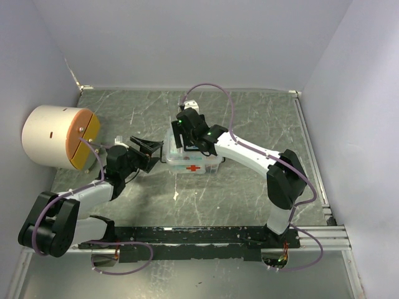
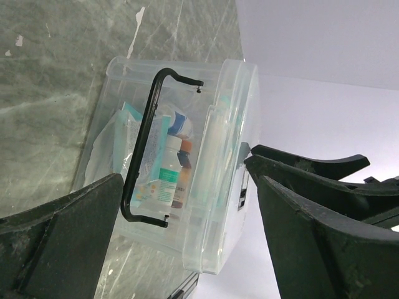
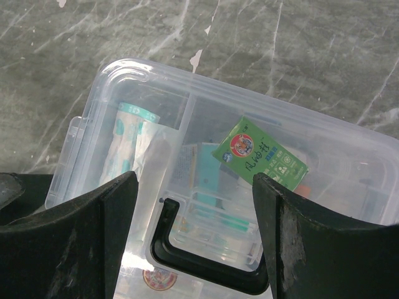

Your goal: Organize the medicine kit

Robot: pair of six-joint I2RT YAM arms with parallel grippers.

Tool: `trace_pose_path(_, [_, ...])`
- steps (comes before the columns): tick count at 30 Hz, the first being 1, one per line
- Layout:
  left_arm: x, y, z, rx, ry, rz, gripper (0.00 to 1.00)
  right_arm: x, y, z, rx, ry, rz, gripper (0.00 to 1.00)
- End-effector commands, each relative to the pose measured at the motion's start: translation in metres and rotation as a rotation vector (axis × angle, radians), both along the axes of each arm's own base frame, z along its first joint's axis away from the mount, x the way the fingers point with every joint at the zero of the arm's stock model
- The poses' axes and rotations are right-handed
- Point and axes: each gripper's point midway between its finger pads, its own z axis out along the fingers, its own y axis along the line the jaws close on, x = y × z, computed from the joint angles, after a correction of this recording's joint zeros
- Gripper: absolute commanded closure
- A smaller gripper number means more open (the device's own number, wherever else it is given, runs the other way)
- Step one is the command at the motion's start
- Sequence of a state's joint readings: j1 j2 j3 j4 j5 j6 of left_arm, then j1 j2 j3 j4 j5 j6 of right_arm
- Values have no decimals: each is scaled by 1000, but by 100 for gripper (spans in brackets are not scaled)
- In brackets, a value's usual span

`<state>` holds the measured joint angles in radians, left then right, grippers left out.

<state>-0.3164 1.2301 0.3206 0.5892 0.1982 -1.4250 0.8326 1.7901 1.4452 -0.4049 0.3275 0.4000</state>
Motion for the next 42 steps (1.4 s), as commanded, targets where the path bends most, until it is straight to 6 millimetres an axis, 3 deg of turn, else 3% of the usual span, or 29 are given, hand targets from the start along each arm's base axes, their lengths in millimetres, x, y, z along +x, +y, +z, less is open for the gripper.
trace_pose_path(1, [0, 0, 0, -29, 19, 23, 1, -26, -17, -45, -96, 139, 8, 26])
trace_pose_path(6, [-4, 8, -9, -63, 58, 90, 1, -26, -17, -45, -95, 142, 7, 27])
trace_pose_path(22, [4, -20, 20, -278, -42, 1, 1, -27, -16, -46, -90, 143, 5, 27])
trace_pose_path(33, [-2, -21, 28, -172, -84, -28, 4, -28, -17, -45, -84, 142, 6, 27])
trace_pose_path(42, [-10, -30, 22, 36, -79, -115, 6, -29, -18, -52, -90, 155, -5, 27])
